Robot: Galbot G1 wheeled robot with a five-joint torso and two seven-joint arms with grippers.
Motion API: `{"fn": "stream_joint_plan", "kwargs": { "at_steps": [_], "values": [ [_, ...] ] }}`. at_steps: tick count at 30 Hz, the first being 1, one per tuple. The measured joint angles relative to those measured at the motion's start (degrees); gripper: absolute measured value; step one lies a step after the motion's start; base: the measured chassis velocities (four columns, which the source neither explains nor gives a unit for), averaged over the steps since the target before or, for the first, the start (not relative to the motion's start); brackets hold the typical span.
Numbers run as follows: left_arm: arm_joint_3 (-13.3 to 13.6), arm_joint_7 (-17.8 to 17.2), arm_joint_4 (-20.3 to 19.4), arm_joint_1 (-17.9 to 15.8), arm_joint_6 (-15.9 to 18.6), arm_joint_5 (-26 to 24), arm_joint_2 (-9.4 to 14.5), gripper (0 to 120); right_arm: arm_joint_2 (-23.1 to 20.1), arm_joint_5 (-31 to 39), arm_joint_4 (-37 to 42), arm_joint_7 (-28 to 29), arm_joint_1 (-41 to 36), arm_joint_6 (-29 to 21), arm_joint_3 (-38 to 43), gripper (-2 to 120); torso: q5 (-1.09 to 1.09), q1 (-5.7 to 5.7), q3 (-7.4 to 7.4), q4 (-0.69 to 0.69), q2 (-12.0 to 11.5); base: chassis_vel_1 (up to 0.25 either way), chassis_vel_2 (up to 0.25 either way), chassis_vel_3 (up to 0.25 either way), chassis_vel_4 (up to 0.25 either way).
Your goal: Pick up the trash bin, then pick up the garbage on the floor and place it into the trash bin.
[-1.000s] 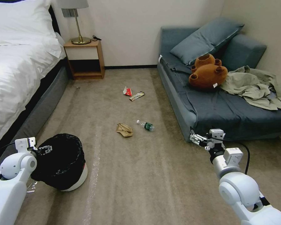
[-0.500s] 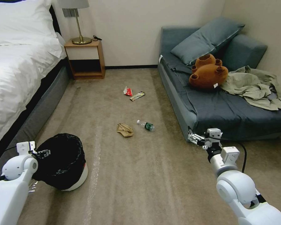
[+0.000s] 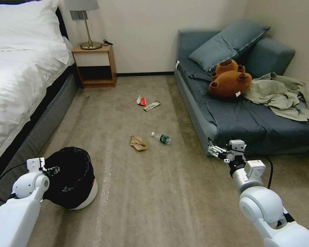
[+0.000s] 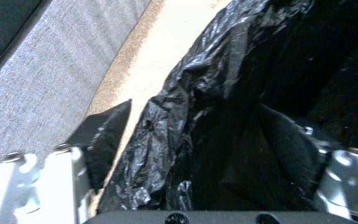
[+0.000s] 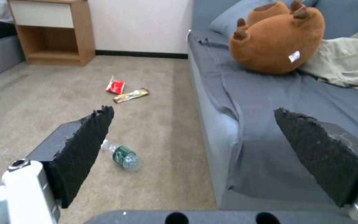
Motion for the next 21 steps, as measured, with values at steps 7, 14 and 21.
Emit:
{"fn": "stream_joint_plan", "kwargs": {
  "at_steps": [7, 14, 21],
  "values": [
    [-1.22, 0.2, -0.83, 1.45, -2.35, -1.11, 0.47, 57, 0.34, -0.01, 0.16, 0.29, 0.41, -0.09, -0.93, 100, -0.07, 0.0, 0.02, 0.0, -0.01, 0.0, 0.0, 0.0, 0.0],
    [-2.42, 2.38, -1.08, 2.79, -4.57, -1.21, 0.04, 29, 0.04, 1.42, 2.87, 1.26, 0.09, -1.44, -0.37, 100, -0.01, 0.0, 0.01, 0.0, 0.0, 0.0, 0.0, 0.0, 0.0],
    [-2.35, 2.58, -0.93, 2.83, -4.85, -0.56, -1.19, 23, -0.78, 2.92, 4.75, 1.6, -1.19, -1.98, 1.49, 100, 0.07, 0.0, 0.0, 0.01, 0.01, 0.0, 0.0, 0.0, 0.0]
  ]
}}
